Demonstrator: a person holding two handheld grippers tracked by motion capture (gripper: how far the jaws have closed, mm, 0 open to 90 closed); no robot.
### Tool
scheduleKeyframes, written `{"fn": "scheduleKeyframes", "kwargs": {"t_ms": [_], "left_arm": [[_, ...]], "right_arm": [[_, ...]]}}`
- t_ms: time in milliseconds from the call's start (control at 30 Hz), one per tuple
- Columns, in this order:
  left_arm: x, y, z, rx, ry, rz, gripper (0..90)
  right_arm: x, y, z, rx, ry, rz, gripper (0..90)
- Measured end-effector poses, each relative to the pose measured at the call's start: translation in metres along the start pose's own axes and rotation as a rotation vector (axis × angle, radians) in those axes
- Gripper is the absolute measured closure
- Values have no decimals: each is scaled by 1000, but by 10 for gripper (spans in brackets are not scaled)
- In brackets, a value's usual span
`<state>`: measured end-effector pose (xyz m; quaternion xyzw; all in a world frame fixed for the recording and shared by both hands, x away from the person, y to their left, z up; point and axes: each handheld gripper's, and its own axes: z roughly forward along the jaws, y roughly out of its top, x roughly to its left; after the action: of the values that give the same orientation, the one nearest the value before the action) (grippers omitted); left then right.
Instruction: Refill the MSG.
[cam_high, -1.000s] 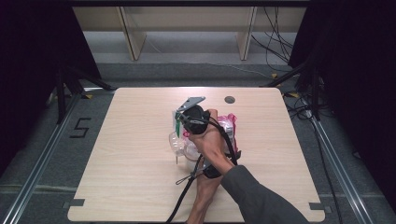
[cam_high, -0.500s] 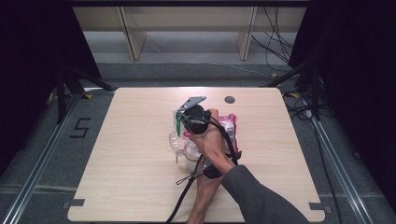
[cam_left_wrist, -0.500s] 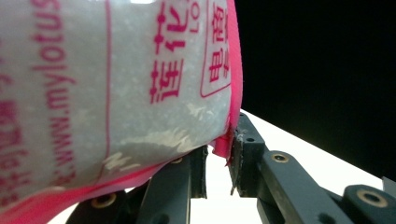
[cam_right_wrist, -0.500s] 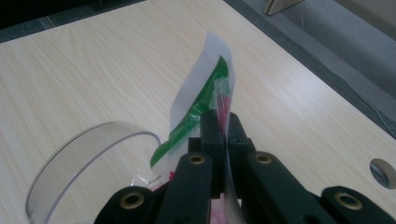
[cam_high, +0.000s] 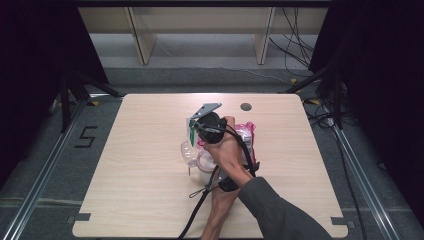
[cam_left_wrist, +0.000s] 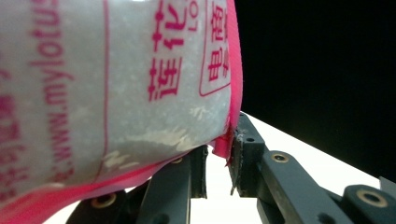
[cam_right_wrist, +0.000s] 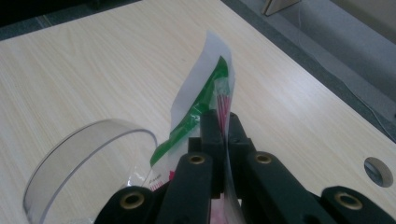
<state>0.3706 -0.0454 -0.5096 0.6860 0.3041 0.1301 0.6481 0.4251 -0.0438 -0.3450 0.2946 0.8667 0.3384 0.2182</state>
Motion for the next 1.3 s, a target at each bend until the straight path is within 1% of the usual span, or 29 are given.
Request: {"fn": "scheduleKeyframes", "kwargs": {"t_ms": [33, 100, 133, 167, 200, 233, 267, 400, 467, 500, 533, 600, 667, 700, 733, 767, 800, 833, 867, 900, 933, 967, 1000, 1067, 1167, 1200, 1233, 1267, 1300], "left_arm": [[0, 0, 0, -4, 0, -4, 781], [0, 0, -1, 3, 2, -3, 781], [1, 0, -2, 13, 2, -2, 781], [1, 0, -2, 13, 3, -1, 781], [1, 0, -2, 11, 2, -1, 781], [1, 0, -2, 11, 2, -1, 781], [1, 0, -2, 12, 2, -1, 781], [0, 0, -1, -4, 1, -3, 781], [0, 0, -1, -2, 3, -3, 781], [1, 1, -1, -1, 4, 1, 781], [0, 1, -1, -1, 3, 0, 781], [0, 2, -1, -7, 6, -1, 781], [1, 3, -1, -3, -1, 0, 782], [1, 2, -1, -6, -5, -2, 782], [0, 2, -1, -2, -6, -7, 782], [0, 2, -1, -1, -6, -6, 782], [1, 2, -2, 4, -3, -2, 782], [2, 2, -1, -17, 1, -9, 782], [2, 3, -1, -10, 0, -6, 783], [3, 3, -2, 3, -15, -5, 783], [2, 3, -2, 4, -15, -8, 783], [2, 3, -2, 2, -16, -12, 783], [2, 3, -2, 2, -14, -11, 783], [3, 3, -1, 1, -19, -6, 783], [2, 2, -1, 9, -20, -13, 784], [2, 2, -1, 9, -20, -13, 784], [2, 2, -1, 12, -19, -12, 784], [2, 2, -1, 14, -18, -9, 784], [3, 2, -1, 10, -19, -8, 784]], "right_arm": [[1, 0, 0, 11, 7, -2, 900], [1, 0, 2, -1, 0, -17, 900], [1, 0, 1, 6, 7, -20, 900], [2, 0, 2, 10, 5, -5, 900], [3, 0, 2, 10, 6, -12, 900], [3, 0, 2, 11, 8, -9, 900], [3, 0, 3, 1, 1, -11, 900], [1, 1, 1, 8, 5, -15, 900], [2, 0, 2, -3, -1, -6, 900], [2, 0, 0, 6, 11, 2, 900], [1, 0, 0, -5, 2, -4, 900], [1, 1, -1, 0, 11, 3, 900], [1, 2, -1, -22, 4, 0, 900], [2, 2, -1, -12, 0, -4, 900], [2, 2, 0, 1, 7, -12, 900], [3, 1, 1, 10, 5, -26, 900], [4, 1, 2, 1, 0, -31, 900], [4, 2, 0, 7, 10, -19, 900], [4, 2, 0, -10, 4, -8, 900], [4, 2, 0, -3, 12, -9, 900], [4, 3, 0, -1, 9, -24, 900], [6, 2, 1, 2, 6, -20, 900], [6, 3, 1, 12, 12, -16, 900], [5, 2, 1, 3, 12, -6, 900], [5, 1, 2, 0, 3, -22, 900], [5, 1, 2, 15, 13, -28, 900], [5, 1, 2, 16, 9, -21, 900], [6, 0, 2, 15, 17, -7, 900], [4, 1, 2, 6, 13, -29, 900]]}}
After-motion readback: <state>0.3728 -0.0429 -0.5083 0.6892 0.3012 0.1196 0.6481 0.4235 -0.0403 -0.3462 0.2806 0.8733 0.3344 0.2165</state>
